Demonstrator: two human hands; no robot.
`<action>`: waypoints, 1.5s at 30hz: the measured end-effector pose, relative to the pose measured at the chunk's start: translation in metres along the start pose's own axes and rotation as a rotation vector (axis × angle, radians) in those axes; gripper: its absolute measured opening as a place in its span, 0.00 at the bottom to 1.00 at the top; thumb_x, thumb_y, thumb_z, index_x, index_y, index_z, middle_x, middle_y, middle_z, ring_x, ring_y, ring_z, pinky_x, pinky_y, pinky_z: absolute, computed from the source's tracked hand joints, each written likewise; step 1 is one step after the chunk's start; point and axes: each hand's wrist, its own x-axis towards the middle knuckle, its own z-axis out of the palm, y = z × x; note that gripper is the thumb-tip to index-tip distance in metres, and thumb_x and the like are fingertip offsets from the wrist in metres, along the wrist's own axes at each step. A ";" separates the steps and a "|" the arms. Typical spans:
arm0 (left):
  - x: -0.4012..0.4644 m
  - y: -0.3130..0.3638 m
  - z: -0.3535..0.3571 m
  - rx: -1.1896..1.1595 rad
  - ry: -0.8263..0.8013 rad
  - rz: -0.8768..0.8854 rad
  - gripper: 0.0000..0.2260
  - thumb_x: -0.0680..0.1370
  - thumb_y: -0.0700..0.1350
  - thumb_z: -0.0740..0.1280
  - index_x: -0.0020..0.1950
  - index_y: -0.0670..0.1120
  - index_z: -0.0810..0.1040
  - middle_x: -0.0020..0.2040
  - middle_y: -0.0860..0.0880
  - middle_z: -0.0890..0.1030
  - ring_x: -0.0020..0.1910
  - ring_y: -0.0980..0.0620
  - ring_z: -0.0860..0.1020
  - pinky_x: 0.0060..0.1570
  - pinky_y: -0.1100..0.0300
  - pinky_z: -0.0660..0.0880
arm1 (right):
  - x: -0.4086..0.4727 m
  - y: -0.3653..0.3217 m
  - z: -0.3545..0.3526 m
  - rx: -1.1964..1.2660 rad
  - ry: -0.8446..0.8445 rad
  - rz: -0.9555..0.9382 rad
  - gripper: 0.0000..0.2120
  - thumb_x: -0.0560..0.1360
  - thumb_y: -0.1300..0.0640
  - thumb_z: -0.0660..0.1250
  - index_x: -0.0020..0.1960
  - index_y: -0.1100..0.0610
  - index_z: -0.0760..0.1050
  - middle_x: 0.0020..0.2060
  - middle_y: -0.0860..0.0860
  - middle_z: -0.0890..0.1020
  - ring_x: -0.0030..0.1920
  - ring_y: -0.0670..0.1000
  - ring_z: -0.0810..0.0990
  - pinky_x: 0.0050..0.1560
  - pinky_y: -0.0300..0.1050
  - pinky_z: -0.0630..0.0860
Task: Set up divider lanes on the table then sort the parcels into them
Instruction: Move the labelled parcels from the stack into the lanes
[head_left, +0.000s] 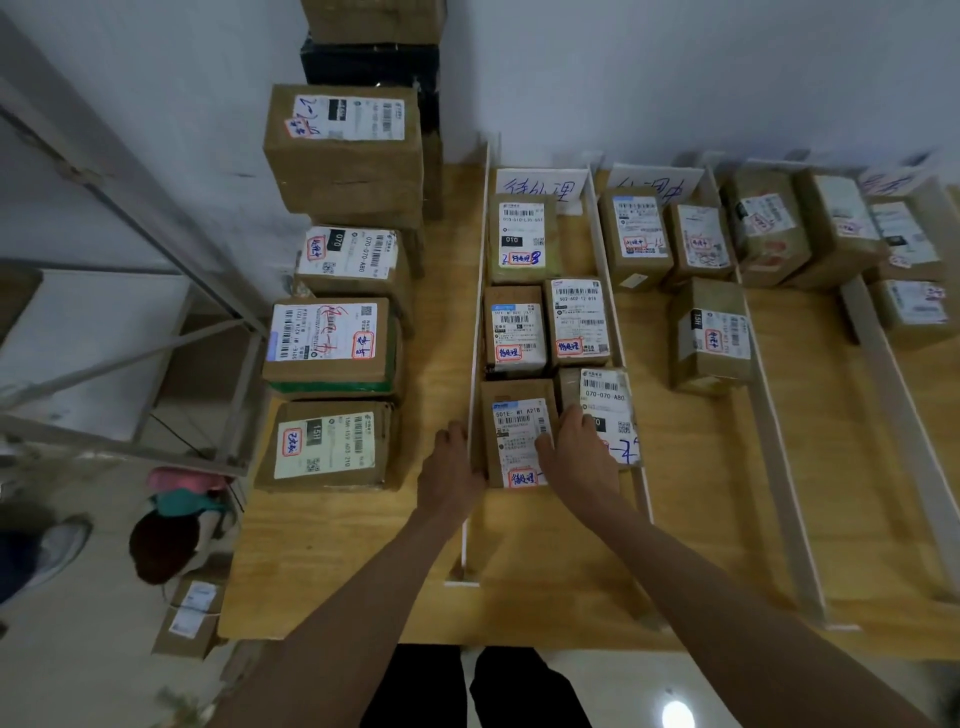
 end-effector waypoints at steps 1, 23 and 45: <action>-0.001 0.000 0.000 -0.014 0.001 0.002 0.20 0.74 0.44 0.72 0.61 0.48 0.67 0.58 0.47 0.75 0.48 0.44 0.80 0.41 0.52 0.77 | 0.001 0.000 -0.001 0.003 0.002 -0.006 0.23 0.80 0.51 0.61 0.70 0.61 0.61 0.55 0.55 0.74 0.45 0.53 0.75 0.40 0.48 0.71; -0.011 0.006 -0.007 -0.026 -0.038 -0.003 0.12 0.80 0.44 0.63 0.62 0.44 0.73 0.53 0.42 0.81 0.51 0.42 0.80 0.43 0.55 0.74 | -0.010 0.002 0.013 -0.137 -0.155 -0.178 0.43 0.68 0.58 0.79 0.72 0.65 0.56 0.67 0.59 0.61 0.67 0.58 0.69 0.64 0.51 0.75; -0.055 0.004 -0.214 0.508 0.485 0.240 0.20 0.82 0.52 0.56 0.73 0.46 0.67 0.74 0.46 0.67 0.71 0.45 0.66 0.69 0.48 0.65 | -0.020 -0.097 -0.079 -0.219 0.369 -0.571 0.23 0.78 0.48 0.62 0.70 0.54 0.65 0.69 0.56 0.69 0.67 0.57 0.69 0.67 0.55 0.69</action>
